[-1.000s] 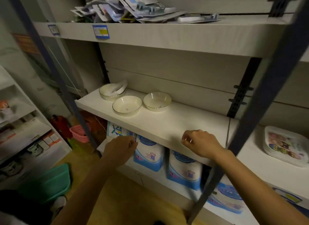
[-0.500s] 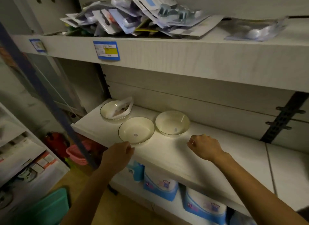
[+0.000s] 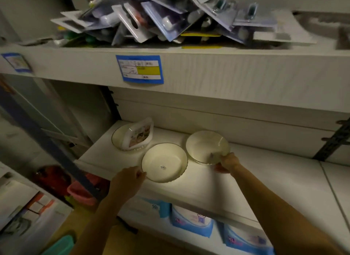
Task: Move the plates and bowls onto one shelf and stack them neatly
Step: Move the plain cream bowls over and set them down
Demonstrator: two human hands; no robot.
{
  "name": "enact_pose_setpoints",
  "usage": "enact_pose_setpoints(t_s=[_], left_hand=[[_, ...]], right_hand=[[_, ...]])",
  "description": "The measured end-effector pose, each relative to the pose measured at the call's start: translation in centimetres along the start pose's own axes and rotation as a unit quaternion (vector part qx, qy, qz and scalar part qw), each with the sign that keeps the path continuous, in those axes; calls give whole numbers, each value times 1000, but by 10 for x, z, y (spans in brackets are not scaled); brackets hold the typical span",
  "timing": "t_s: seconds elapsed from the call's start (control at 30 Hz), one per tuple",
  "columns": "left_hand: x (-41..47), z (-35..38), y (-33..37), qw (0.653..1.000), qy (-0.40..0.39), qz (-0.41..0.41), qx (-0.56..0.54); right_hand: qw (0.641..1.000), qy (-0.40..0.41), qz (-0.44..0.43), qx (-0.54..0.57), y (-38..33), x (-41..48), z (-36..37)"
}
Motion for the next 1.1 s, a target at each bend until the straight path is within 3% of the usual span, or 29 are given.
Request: enact_pose_setpoints(t_s=[0.23,0.5,0.77,1.1], left_hand=[[28,6,-35,994,-75,-67,-38],[58,28,-33,960,-170,-121,-188],[85,53,-34,927,-196,-118,-296],[73,54,-1,920,-219,-26,-323]], right_hand=[[997,52,-32,-37,-3,-25,4],[994,67,-47,77,8,-98,-18],[985,118,-22,125,33,-163,-31],[969,191,5,154,80,-233,-53]])
Point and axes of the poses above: each hand's wrist, its own x-axis towards the middle knuckle, its own z-axis out of the palm, y = z × x, the point moved 4 cm from there along x, towards the middle knuckle, and after that the axes turned 5 degrees about -y, right-handed, at the moved point
